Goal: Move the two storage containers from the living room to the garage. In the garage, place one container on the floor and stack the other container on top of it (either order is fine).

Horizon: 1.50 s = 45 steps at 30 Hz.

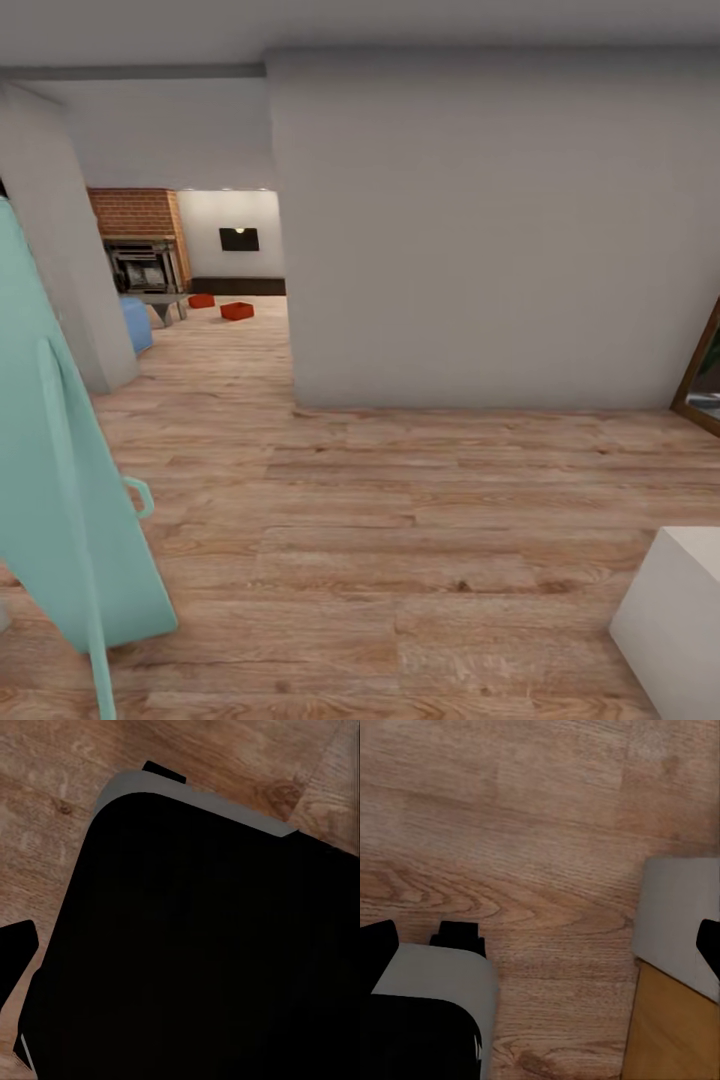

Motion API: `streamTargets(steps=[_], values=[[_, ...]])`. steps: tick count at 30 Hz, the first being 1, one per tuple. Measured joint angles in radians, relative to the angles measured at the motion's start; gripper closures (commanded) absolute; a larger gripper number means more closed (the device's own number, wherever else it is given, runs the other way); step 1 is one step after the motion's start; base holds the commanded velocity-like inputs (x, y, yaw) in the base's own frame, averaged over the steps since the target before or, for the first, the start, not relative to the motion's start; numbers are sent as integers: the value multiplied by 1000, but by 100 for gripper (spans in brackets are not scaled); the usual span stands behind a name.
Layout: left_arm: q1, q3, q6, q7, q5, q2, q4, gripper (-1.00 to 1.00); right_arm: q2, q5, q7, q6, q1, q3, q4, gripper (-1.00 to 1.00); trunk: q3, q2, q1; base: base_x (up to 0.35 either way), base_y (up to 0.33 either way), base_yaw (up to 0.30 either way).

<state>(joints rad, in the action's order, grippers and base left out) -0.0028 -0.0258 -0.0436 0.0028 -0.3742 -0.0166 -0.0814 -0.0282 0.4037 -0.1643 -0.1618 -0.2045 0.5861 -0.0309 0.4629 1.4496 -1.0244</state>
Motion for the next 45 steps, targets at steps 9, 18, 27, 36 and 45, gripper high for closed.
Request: streamTargets(steps=[9, 18, 27, 36, 45], values=[[0, 0, 0, 0, 0, 0, 0, -100, 3, -11, 1, 0, 0, 1, 0, -100, -2, 0, 0, 322, 0, 0], [0, 0, 0, 0, 0, 0, 0, -100, 1, -12, 2, 0, 0, 1, 0, -100, -5, 0, 0, 322, 0, 0], [0, 0, 0, 0, 0, 0, 0, -100, 0, -12, 2, 3, 0, 1, 0, -100, -6, 0, 0, 322, 0, 0], [0, 0, 0, 0, 0, 0, 0, -100, 0, -12, 2, 1, 0, 0, 0, -100, -6, 0, 0, 322, 0, 0], [0, 0, 0, 0, 0, 0, 0, -100, 0, -12, 2, -1, 0, 0, 0, -100, -6, 0, 0, 322, 0, 0]])
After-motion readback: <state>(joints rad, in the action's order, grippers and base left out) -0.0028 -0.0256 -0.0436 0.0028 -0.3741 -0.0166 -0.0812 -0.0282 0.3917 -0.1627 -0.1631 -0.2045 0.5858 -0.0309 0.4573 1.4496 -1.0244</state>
